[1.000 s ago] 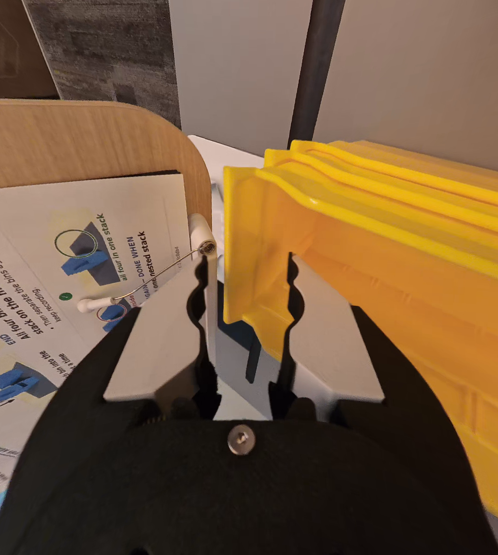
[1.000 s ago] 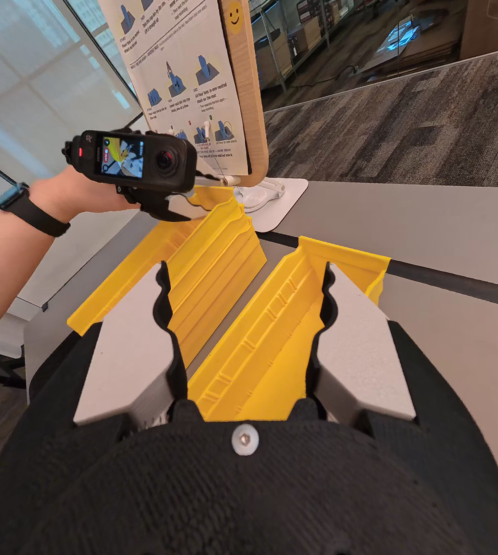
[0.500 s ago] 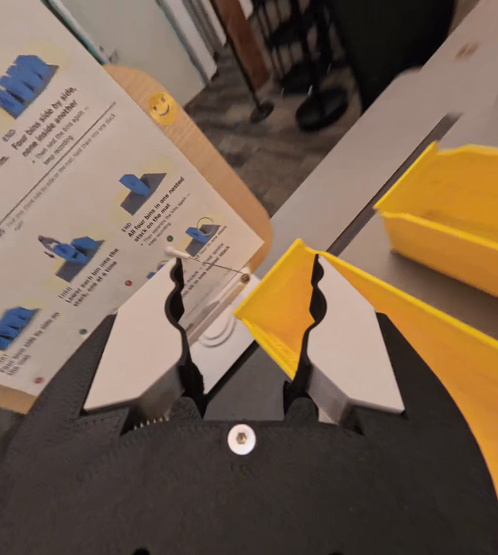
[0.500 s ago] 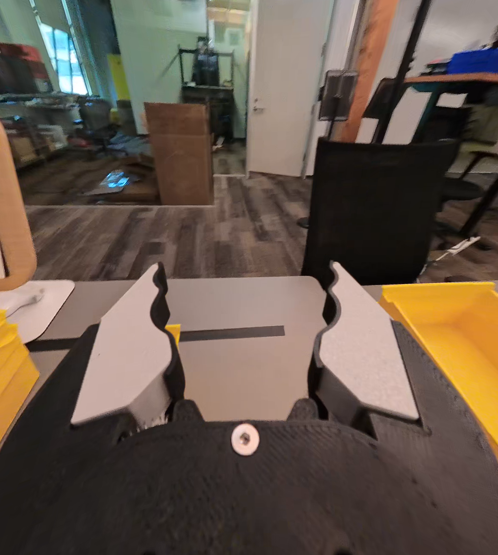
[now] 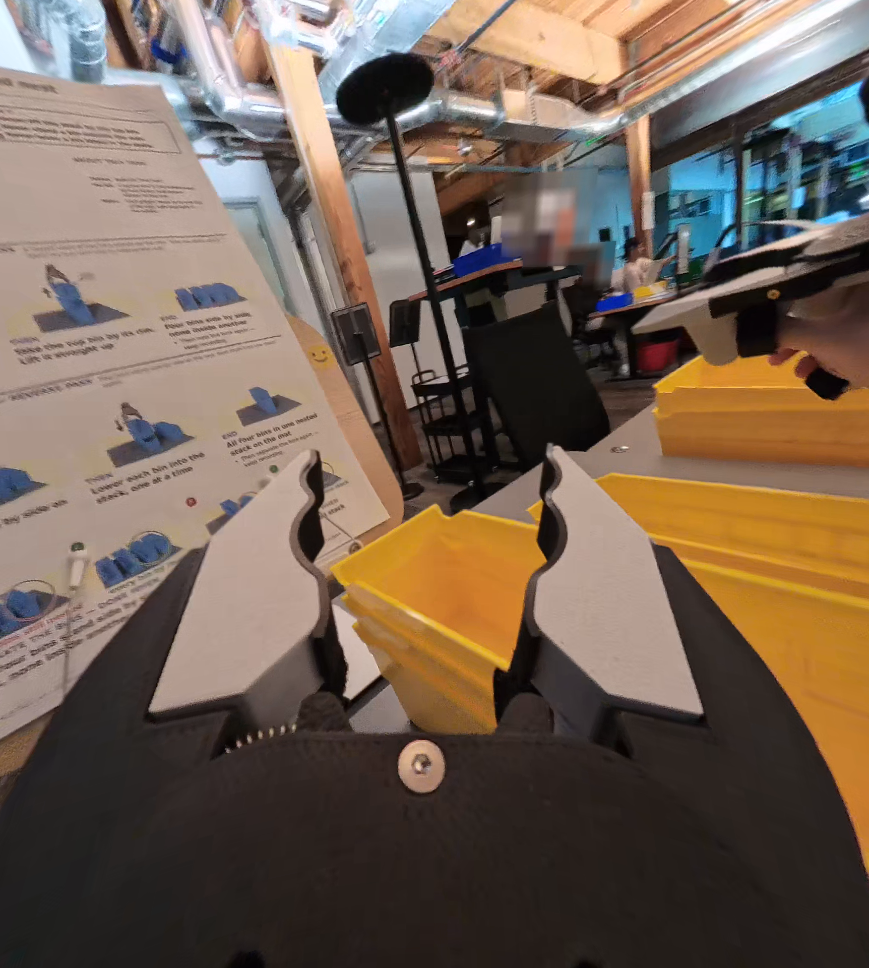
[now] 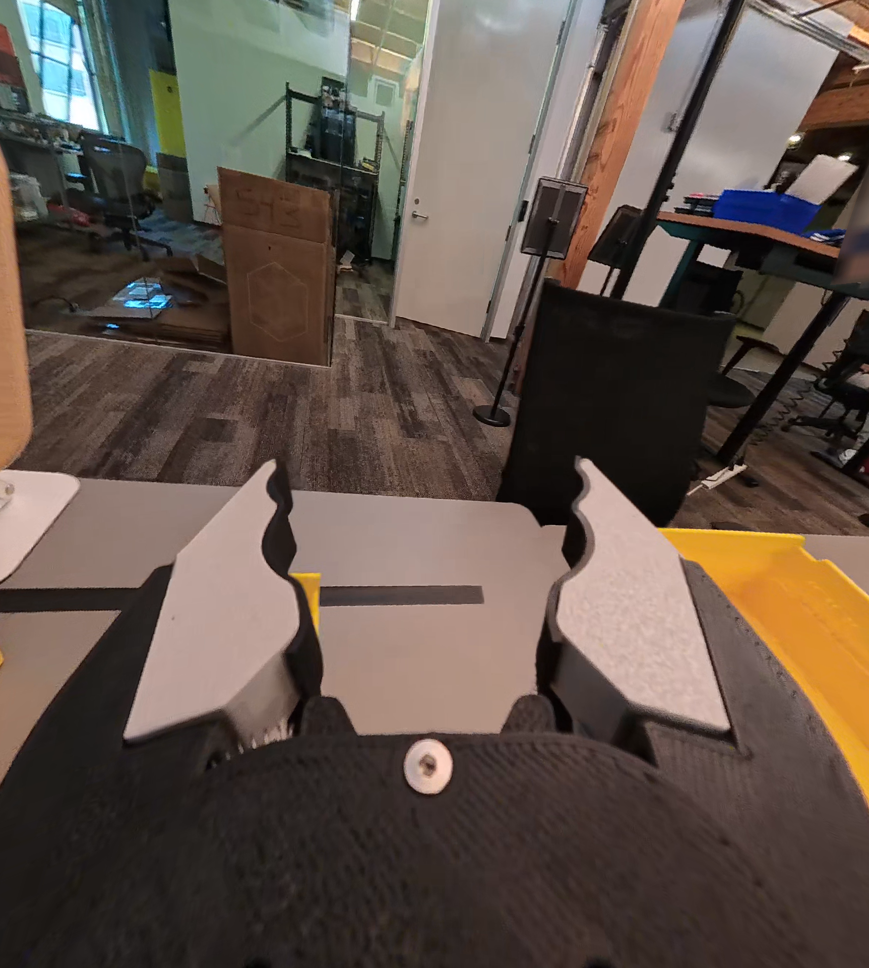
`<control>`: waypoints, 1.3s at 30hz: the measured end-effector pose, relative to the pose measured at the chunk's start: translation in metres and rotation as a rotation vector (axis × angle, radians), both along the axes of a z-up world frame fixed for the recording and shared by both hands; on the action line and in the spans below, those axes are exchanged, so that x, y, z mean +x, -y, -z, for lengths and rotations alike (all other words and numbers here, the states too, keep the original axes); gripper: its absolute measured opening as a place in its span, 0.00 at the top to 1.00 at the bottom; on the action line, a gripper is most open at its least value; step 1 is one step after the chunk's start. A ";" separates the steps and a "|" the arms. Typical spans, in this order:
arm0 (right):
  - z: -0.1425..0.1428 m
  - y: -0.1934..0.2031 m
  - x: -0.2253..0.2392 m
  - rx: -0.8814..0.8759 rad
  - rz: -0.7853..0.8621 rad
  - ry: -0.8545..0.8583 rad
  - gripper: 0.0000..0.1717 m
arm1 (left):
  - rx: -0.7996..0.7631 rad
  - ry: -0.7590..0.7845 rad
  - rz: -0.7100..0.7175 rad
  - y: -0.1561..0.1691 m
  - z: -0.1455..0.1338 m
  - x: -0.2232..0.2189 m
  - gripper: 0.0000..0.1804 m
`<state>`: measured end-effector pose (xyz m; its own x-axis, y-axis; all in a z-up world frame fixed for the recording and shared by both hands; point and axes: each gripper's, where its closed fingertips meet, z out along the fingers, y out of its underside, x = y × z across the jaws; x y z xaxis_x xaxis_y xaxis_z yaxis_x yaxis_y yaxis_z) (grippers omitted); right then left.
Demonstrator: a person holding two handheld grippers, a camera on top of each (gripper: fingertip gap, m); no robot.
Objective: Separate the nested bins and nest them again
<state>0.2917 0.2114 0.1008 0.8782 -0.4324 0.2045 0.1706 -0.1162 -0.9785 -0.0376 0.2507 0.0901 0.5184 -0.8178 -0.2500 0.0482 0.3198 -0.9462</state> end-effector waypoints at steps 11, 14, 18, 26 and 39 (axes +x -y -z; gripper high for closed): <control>0.030 -0.002 -0.087 -0.238 -0.299 -0.199 0.27 | -0.054 0.060 -0.014 -0.015 -0.042 -0.060 0.54; 0.074 0.016 -0.109 -0.473 -0.301 -0.271 0.26 | -0.040 0.027 -0.077 -0.017 -0.049 -0.072 0.56; 0.115 0.018 -0.119 -0.670 -0.279 -0.395 0.21 | -0.096 0.033 0.007 0.002 -0.063 -0.068 0.56; 0.176 0.014 -0.115 -1.054 -0.127 -0.541 0.15 | -0.098 0.156 0.089 0.031 -0.104 -0.104 0.58; 0.213 0.032 -0.102 -1.235 -0.037 -0.679 0.22 | -0.108 0.237 0.279 0.074 -0.137 -0.144 0.70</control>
